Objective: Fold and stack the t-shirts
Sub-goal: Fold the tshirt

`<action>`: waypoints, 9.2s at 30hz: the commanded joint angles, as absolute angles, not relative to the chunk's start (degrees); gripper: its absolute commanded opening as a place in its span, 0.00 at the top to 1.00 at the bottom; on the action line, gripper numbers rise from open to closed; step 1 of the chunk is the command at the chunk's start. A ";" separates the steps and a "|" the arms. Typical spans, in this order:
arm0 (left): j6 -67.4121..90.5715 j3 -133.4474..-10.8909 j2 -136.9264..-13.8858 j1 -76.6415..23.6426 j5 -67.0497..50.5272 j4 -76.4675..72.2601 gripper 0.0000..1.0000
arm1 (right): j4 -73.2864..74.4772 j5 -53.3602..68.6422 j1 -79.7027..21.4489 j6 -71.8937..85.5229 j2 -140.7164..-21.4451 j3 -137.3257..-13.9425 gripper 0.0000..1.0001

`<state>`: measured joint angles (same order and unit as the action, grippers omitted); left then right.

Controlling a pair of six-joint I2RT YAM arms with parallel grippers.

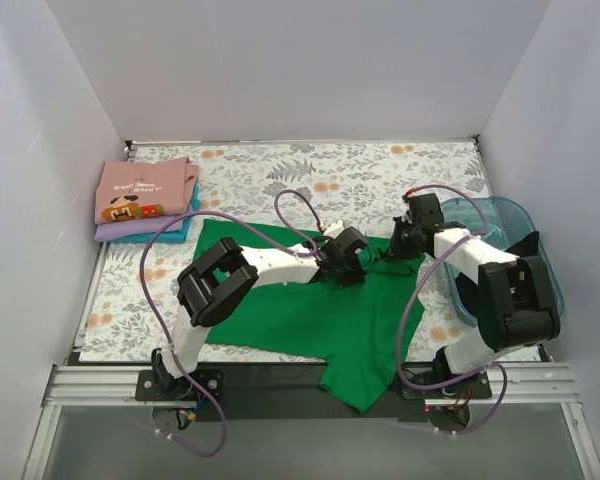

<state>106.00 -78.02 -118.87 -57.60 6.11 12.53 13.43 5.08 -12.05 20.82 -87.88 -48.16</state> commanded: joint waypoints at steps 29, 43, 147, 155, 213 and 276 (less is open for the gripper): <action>94.66 -87.97 -122.16 -57.48 8.61 13.45 0.76 | 12.83 7.91 -11.87 19.25 -81.47 -45.09 0.99; 94.04 -98.26 -128.05 -58.01 18.19 25.83 0.91 | 12.92 7.47 -11.87 18.90 -80.60 -44.30 0.99; 79.28 -83.40 -124.54 -11.69 2.29 26.63 0.02 | 16.43 5.89 -6.24 8.53 -116.97 -78.56 0.02; 77.35 -90.61 -121.12 -11.60 0.09 29.79 0.02 | 20.12 9.05 -6.15 9.49 -113.39 -84.29 0.01; 108.11 -27.42 -64.52 -9.23 13.71 34.10 1.00 | 34.54 8.61 -10.08 26.36 -37.09 -27.25 0.04; 105.21 -47.90 -75.93 -5.98 10.02 35.86 1.00 | 31.03 -25.49 -34.20 23.04 -73.12 -58.87 0.99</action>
